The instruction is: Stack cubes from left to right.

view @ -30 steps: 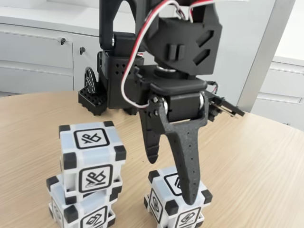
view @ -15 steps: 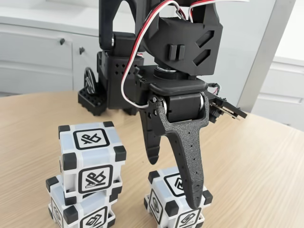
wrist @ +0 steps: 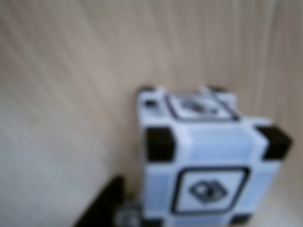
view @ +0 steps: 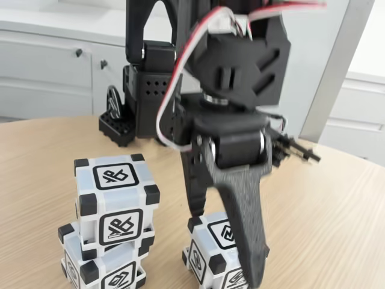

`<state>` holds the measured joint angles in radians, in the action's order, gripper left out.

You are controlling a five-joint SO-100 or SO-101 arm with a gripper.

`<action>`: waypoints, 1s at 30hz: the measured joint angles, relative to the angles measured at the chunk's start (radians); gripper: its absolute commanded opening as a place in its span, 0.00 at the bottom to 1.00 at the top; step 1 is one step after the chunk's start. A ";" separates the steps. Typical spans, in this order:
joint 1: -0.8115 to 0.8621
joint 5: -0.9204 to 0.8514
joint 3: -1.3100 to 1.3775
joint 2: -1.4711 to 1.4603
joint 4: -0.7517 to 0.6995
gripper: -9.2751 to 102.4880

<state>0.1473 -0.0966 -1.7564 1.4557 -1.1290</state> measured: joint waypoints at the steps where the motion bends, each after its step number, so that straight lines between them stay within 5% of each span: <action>1: 0.000 0.000 0.017 -0.020 0.000 0.44; 11: 0.000 0.000 0.051 -0.072 0.000 0.32; 30: 0.000 -0.006 0.066 -0.147 0.005 0.34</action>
<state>0.1473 -0.1028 -1.6904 1.3085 -1.1244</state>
